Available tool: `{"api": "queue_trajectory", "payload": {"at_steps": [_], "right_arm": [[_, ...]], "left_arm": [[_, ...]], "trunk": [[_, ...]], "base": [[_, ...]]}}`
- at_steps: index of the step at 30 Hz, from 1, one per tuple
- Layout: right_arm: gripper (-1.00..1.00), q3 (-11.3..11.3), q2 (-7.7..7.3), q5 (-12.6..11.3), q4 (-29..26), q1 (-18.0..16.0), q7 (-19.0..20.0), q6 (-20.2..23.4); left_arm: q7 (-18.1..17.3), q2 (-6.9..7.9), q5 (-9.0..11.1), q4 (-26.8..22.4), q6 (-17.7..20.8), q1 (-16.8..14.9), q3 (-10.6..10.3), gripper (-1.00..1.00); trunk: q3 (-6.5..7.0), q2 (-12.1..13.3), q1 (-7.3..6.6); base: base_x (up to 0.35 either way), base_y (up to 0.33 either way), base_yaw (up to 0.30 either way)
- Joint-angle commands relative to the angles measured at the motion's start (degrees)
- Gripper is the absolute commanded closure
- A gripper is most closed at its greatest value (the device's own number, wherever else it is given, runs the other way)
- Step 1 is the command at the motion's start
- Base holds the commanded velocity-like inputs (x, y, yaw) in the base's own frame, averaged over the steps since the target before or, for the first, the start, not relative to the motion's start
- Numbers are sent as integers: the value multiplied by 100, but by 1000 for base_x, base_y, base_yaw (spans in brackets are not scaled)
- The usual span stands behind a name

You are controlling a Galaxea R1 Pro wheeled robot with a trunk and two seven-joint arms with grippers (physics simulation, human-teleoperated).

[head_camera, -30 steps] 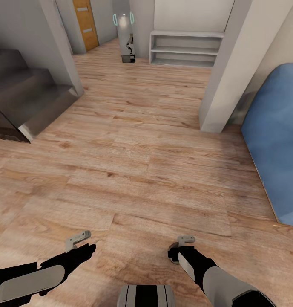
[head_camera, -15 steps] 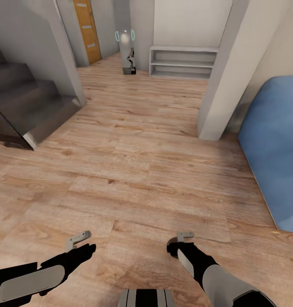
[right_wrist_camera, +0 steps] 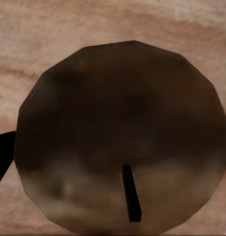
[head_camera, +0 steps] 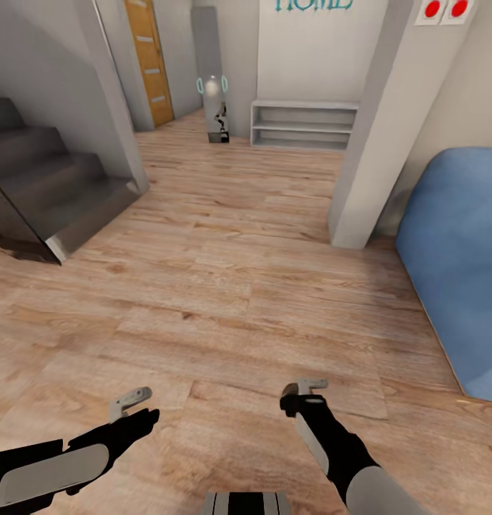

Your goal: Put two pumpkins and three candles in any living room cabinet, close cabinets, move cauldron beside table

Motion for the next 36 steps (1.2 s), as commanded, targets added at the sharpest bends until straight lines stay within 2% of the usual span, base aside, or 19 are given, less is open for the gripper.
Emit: {"api": "queue_trajectory", "payload": {"at_steps": [1, 7, 10, 12, 17, 25, 26, 36], "right_arm": [[100, 28, -32, -88, -243, 100, -82, 121], [100, 17, -283, -94, -2604, 1144, -200, 1204], [100, 7, -336, -95, -3355, 1460, -227, 1611], [100, 3, -368, -105, -3889, 1701, -418, 1870], [100, 3, -374, -147, -4128, 1809, -766, 2007], [100, 1, -335, -166, -4201, 1831, -863, 2018], [100, 1, -332, -167, -4203, 1831, -866, 2022], [100, -16, -340, -167, -4194, 1831, -866, 1997]], "left_arm": [[3, 2, 28, 16, -31, -13, -16, -100], [4, 2, 27, 92, -33, -12, -16, -100], [9, 2, 27, 96, -38, -14, -18, -100], [22, 2, 23, 97, -41, -11, -23, -100], [29, 2, 19, 98, -42, -14, -24, -100], [38, 10, 44, 101, -48, -13, -21, -100], [23, 19, 228, 105, -360, -10, -17, -100], [-13, 27, 343, 107, -376, -11, -16, -100]], "trunk": [[18, 0, -3], [151, 8, -18], [217, 12, -26], [262, 14, -31], [372, 21, -44], [550, 32, -65], [572, 33, -67], [835, 46, -93]], "base": [[0, 0, 0], [0, 0, 0], [0, 0, 0], [0, 0, 0], [0, 0, 0], [0, 0, 0], [-313, 86, -11], [-330, 100, -234]]}}
